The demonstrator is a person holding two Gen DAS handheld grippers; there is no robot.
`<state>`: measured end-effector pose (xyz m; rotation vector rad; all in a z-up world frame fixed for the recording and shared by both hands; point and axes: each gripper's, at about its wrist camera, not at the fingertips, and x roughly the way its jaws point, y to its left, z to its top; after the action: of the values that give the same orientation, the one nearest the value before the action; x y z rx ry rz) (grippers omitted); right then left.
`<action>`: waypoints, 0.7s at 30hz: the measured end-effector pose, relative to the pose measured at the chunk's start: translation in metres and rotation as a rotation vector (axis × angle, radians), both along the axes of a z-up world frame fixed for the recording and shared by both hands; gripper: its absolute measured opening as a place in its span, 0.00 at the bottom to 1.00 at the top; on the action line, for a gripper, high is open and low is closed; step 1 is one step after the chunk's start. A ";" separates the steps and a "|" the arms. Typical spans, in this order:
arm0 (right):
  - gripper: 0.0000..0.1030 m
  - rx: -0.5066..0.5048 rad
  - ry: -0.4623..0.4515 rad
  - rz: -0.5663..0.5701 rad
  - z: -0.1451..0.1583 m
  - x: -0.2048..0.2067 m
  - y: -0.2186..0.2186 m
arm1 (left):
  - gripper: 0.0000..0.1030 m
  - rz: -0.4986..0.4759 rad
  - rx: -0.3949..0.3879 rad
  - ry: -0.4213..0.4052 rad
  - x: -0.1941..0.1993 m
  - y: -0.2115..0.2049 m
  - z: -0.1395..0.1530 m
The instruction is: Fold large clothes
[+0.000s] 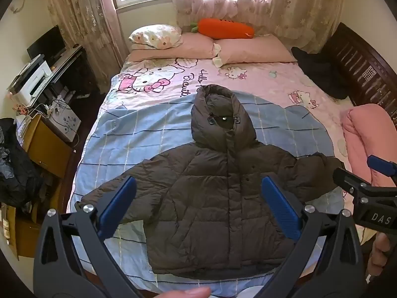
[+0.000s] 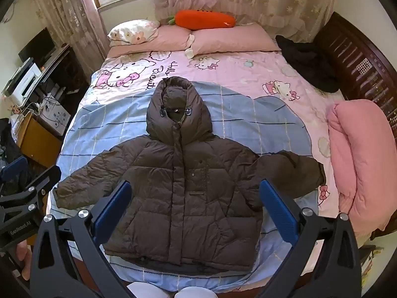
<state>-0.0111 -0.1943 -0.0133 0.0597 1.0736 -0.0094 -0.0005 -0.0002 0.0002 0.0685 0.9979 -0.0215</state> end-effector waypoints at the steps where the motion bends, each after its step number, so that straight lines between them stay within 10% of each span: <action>1: 0.99 0.001 -0.002 -0.002 0.000 0.000 0.000 | 0.98 0.002 0.002 -0.002 0.000 0.000 0.000; 21: 0.99 -0.008 0.021 0.000 -0.008 0.002 0.001 | 0.98 0.007 -0.023 0.012 0.003 0.014 -0.008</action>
<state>-0.0092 -0.1930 -0.0210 0.0520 1.0949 -0.0141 0.0025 0.0142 -0.0080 0.0439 1.0096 -0.0276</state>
